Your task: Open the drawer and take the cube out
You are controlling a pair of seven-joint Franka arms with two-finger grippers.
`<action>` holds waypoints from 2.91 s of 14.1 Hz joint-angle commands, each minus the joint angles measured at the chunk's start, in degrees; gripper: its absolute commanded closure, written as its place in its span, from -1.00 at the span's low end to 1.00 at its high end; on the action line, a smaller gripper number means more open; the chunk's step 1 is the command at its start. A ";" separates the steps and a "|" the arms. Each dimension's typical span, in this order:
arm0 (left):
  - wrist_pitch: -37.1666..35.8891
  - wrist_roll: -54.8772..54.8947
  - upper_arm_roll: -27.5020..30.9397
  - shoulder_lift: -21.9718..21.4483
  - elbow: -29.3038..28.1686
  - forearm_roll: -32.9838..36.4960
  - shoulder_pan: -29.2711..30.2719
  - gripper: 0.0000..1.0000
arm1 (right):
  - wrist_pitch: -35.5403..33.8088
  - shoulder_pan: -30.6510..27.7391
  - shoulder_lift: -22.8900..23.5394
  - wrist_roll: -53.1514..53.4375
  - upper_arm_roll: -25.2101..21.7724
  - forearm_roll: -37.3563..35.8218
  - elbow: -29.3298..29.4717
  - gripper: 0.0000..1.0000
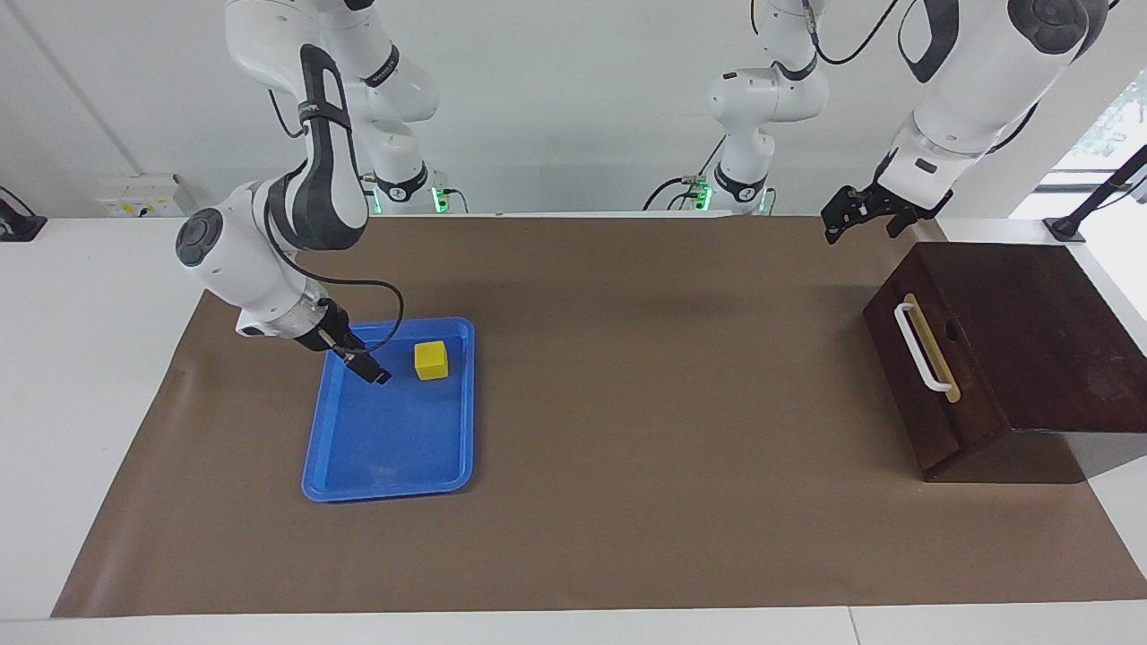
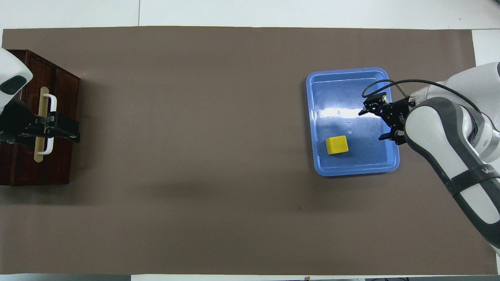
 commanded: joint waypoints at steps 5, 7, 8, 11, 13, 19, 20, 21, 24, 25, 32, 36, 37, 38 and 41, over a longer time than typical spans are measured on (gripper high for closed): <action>1.22 -0.04 1.15 -1.52 -1.66 -0.79 -0.95 -1.00 | -0.09 -0.03 -0.68 -2.46 0.50 -1.83 -0.09 -1.00; 1.13 -0.04 1.14 -1.52 -1.66 -0.79 -0.86 -1.00 | -0.35 -0.12 -0.68 -2.63 0.58 -1.83 -0.09 -1.00; 1.13 -0.04 1.23 -1.52 -1.66 -0.79 -0.77 -1.00 | -0.61 -0.29 -0.59 -2.81 0.59 -1.57 0.00 -1.00; 1.13 -0.04 1.14 -1.52 -1.66 -0.79 -0.86 -1.00 | 0.18 -0.03 -0.59 -7.10 0.67 -1.74 0.00 -1.00; 1.13 -0.04 1.14 -1.52 -1.66 -0.79 -0.77 -1.00 | 0.18 -0.03 -0.59 -7.73 0.59 -1.83 0.00 -1.00; 1.13 -0.04 1.23 -1.52 -1.66 -0.79 -0.77 -1.00 | -0.26 1.29 -0.86 -10.10 0.67 -2.00 1.13 -1.00; 1.13 -0.04 1.14 -1.52 -1.66 -0.79 -0.77 -1.00 | -0.61 0.85 -0.86 -10.37 0.59 -2.00 1.40 -1.00; 1.13 -0.12 1.14 -1.52 -1.66 -0.79 -0.77 -1.00 | -0.27 0.67 -0.86 -10.37 0.59 -2.00 1.40 -1.00; 1.13 -0.04 1.14 -1.52 -1.66 -0.79 -0.77 -1.00 | -0.44 1.28 -0.59 -15.70 0.50 -3.22 2.81 -1.00; 1.13 -0.04 1.14 -1.52 -1.66 -0.79 -0.77 -1.00 | -0.35 1.29 -0.59 -16.69 0.58 -6.02 3.16 -1.00; 1.13 -0.04 1.14 -1.52 -1.66 -0.79 -0.77 -1.00 | 0.09 1.29 -0.59 -16.78 0.67 -7.98 3.34 -1.00; 1.13 -0.04 1.14 -1.52 -1.66 -0.79 -0.77 -1.00 | 0.09 1.29 -0.68 -16.61 0.67 -7.98 3.25 -1.00; 1.13 -0.04 1.14 -1.52 -1.66 -0.79 -0.86 -1.00 | -0.09 1.29 -0.68 -16.70 0.67 -7.98 3.16 -1.00; 1.13 -0.04 1.14 -1.52 -1.66 -0.79 -0.77 -1.00 | -0.09 1.29 -0.68 -16.70 0.67 -7.98 3.25 -1.00; 1.13 -0.04 1.23 -1.52 -1.66 -0.79 -0.86 -1.00 | -0.52 1.20 -0.68 -16.26 0.67 -7.89 3.16 -1.00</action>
